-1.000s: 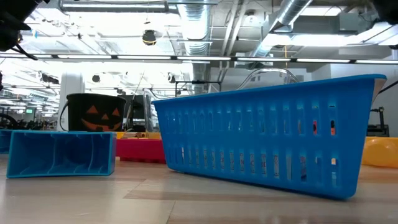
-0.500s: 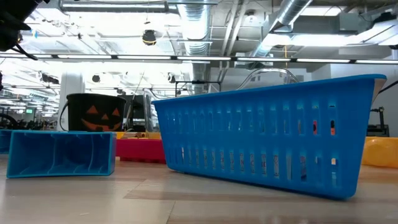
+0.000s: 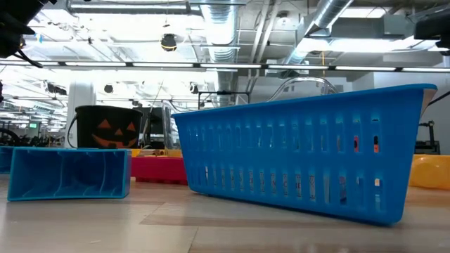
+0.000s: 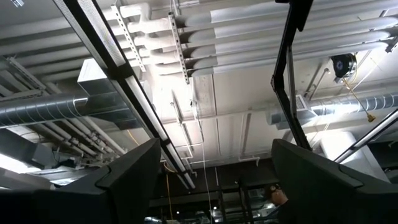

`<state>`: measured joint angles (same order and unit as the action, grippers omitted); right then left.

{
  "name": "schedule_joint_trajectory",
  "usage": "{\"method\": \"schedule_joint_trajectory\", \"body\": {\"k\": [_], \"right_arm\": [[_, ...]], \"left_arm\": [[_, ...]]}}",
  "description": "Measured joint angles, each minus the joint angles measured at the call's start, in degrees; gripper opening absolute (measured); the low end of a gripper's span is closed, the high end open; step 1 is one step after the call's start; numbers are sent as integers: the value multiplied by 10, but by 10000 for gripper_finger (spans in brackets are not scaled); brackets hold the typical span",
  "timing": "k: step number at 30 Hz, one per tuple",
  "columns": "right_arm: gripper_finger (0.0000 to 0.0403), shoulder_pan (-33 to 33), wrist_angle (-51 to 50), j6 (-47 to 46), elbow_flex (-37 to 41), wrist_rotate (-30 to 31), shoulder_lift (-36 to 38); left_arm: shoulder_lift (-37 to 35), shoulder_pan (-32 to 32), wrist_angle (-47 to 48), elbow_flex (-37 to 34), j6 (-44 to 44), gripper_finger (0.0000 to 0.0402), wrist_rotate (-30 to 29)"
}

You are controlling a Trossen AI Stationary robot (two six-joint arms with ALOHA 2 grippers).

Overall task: Pick & Place Toys
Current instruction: Put the pink playing card box into the blue bin

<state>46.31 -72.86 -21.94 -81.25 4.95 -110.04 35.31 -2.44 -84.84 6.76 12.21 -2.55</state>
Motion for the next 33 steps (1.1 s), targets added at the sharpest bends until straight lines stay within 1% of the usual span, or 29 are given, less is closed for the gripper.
{"method": "schedule_joint_trajectory", "body": {"k": [5, 12, 19, 23, 25, 33], "right_arm": [[372, -6, 4, 44, 0, -4, -5], [372, -5, 2, 84, 1, -19, -57], [372, -8, -8, 86, -1, -20, -102], [372, -13, -11, 102, -1, -14, -120], [372, -19, -11, 107, -1, -24, -123], [372, -38, -11, 104, 0, -30, -125]], "left_arm": [[0, 0, 0, 0, 0, 301, 0], [0, 0, 3, 0, 0, 301, 0], [0, 0, 4, 0, 0, 301, 0], [0, 0, 4, 0, 0, 301, 0], [0, 0, 4, 0, 0, 301, 0], [0, 0, 4, 0, -1, 301, 0]]}}
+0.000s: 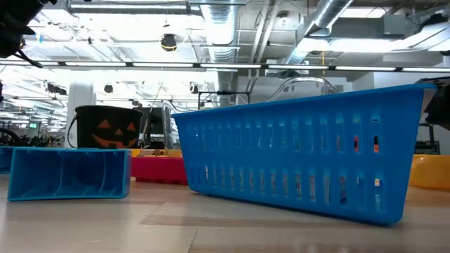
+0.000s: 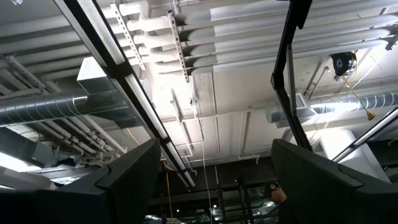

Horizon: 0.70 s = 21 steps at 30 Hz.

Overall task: Pick & Place Toys
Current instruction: Put the pink playing card box into the blue bin

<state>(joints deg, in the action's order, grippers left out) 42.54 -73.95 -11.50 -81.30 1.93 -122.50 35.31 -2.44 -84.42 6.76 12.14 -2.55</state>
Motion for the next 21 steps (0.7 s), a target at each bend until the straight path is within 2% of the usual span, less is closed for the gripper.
{"method": "schedule_joint_trajectory", "body": {"k": [6, 14, 21], "right_arm": [[361, -16, -2, -36, 1, -14, -1], [300, -17, 8, -37, 1, -26, -1], [310, -17, 8, -48, 1, -34, -1]], "left_arm": [[0, 0, 0, 0, -3, 301, 0], [0, 0, 0, 0, -4, 301, 0], [0, 0, 0, 0, -4, 301, 0]]}}
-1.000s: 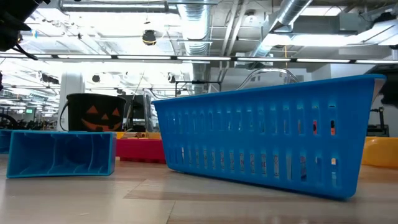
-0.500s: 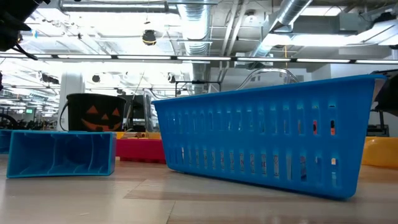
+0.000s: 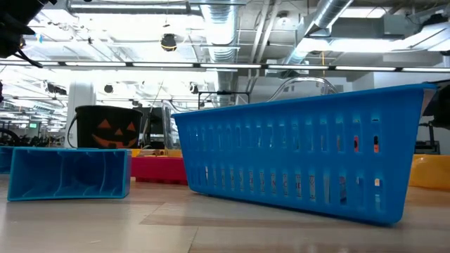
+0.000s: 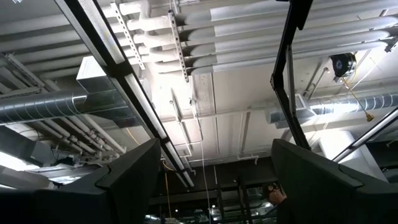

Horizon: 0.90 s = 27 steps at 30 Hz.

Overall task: Pick & Place Toys
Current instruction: Put the pink playing card box into the blue bin

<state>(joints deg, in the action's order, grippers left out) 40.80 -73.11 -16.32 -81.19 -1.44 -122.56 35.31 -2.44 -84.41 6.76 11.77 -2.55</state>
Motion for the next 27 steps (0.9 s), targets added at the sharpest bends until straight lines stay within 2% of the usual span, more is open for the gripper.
{"method": "schedule_joint_trajectory", "body": {"k": [5, 14, 22, 27], "right_arm": [[310, -4, -8, -51, 0, -12, -1], [304, -15, -13, -90, -7, -81, -2], [302, -4, -76, -115, -91, -91, -2], [302, 0, -105, -172, -155, -83, -2]], "left_arm": [[0, 0, 0, 0, 0, 301, 0], [0, 0, 0, 0, 0, 301, 0], [0, 0, 3, 0, 0, 301, 0], [0, 0, 5, 0, 0, 301, 0]]}}
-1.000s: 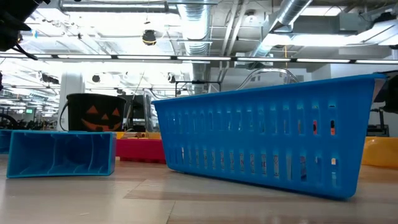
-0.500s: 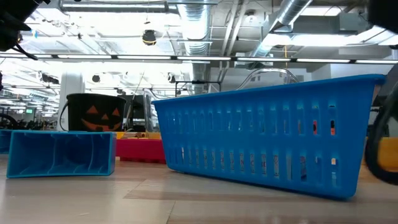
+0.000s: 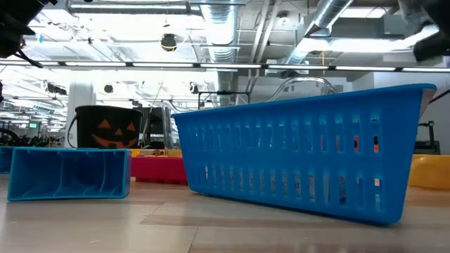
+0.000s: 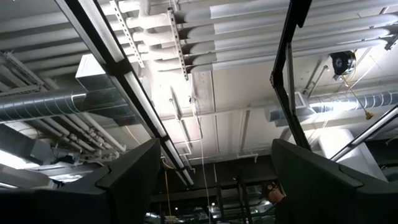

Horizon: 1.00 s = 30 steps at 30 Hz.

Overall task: Pick & Place Toys
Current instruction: Put the pink playing card box into the blue bin

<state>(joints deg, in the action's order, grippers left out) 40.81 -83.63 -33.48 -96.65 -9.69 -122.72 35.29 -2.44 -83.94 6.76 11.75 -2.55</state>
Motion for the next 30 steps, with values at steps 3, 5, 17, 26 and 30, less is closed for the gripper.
{"method": "schedule_joint_trajectory", "body": {"k": [3, 5, 17, 26, 30], "right_arm": [[302, 0, 5, -34, -34, 23, 1], [302, 0, 13, -57, -51, 37, 1], [302, -62, 85, -192, -99, 68, 2], [302, -103, 193, -232, -100, 38, 2], [302, -116, 192, -246, -100, 32, 2]], "left_arm": [[0, 0, 0, 0, 0, 301, 0], [0, 0, 0, 0, 0, 301, 0], [0, 0, 0, 0, 0, 301, 0], [0, 0, 0, 0, 0, 301, 0], [0, 0, 0, 0, 0, 301, 0]]}}
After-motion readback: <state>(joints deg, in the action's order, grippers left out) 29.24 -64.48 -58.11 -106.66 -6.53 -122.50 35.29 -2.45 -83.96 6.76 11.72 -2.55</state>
